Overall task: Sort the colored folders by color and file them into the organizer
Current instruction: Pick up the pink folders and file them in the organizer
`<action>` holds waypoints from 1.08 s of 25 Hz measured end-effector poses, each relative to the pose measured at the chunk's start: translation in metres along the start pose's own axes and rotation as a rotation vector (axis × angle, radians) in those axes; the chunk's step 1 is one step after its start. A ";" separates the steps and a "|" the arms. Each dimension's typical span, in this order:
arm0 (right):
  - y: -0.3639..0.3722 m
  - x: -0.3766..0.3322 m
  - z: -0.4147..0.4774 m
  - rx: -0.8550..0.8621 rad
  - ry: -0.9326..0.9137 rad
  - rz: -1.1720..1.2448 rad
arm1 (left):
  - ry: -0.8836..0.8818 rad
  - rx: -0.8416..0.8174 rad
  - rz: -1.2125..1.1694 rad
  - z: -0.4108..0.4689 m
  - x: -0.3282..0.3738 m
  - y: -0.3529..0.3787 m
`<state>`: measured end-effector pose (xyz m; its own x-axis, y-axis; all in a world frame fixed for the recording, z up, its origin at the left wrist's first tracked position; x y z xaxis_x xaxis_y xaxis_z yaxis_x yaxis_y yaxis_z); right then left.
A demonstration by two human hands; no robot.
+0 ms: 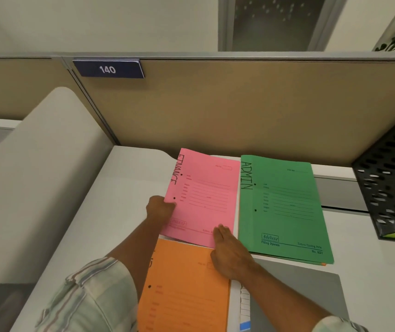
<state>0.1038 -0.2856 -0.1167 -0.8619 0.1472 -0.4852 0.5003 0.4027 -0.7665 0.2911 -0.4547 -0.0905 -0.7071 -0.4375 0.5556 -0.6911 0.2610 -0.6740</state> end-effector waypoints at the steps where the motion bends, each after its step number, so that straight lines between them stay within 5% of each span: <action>1: -0.002 0.000 0.000 -0.004 -0.002 0.014 | 0.020 -0.020 -0.020 0.000 0.006 -0.002; 7: -0.032 -0.012 -0.007 0.047 -0.010 0.160 | 0.184 -0.109 -0.060 -0.035 0.043 -0.021; 16: -0.108 -0.058 -0.038 0.279 -0.150 0.445 | 0.407 0.076 -0.284 -0.145 0.049 -0.059; 27: -0.203 -0.037 -0.140 0.606 -0.036 0.492 | 0.713 0.040 -0.397 -0.290 0.092 0.033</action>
<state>0.0229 -0.2458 0.1158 -0.5314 0.1475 -0.8342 0.7907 -0.2669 -0.5509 0.1597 -0.2362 0.0795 -0.3450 0.1650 0.9240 -0.9140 0.1650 -0.3707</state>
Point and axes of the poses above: each hand's wrist, its own z-axis towards the middle knuckle, its own y-axis out of the palm, x = y × z, the point moved 6 cm from there along z, towards the middle knuckle, and after that the axes turned 2 degrees about z, right-handed, at the moved point
